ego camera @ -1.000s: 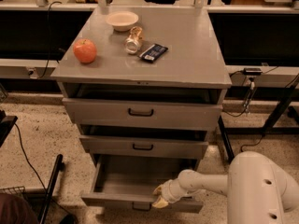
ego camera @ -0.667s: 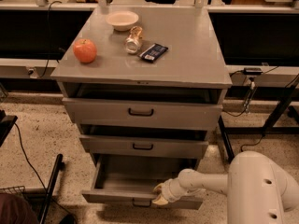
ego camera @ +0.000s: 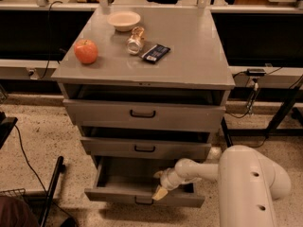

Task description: Close bottom drawer

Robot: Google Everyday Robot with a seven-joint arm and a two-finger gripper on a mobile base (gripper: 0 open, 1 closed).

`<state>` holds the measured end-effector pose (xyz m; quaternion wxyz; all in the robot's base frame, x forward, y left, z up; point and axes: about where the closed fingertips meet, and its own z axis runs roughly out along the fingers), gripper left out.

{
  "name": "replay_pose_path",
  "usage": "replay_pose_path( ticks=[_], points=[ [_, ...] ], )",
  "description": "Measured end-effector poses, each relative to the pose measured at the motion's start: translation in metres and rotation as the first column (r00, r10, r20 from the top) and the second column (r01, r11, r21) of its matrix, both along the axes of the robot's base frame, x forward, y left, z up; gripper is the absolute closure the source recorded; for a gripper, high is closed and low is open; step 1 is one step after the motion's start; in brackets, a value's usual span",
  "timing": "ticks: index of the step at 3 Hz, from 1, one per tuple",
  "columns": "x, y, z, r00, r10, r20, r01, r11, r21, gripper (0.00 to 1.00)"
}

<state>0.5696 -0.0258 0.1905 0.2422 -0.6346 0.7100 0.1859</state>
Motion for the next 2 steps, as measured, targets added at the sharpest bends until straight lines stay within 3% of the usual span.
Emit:
replay_pose_path(
  ticks=[1, 2],
  points=[
    [0.011, -0.001, 0.014, 0.9995, 0.000, 0.032, 0.000, 1.000, -0.011, 0.08],
    [-0.004, -0.002, 0.027, 0.9988, 0.005, 0.048, -0.005, 1.000, 0.008, 0.00]
  ],
)
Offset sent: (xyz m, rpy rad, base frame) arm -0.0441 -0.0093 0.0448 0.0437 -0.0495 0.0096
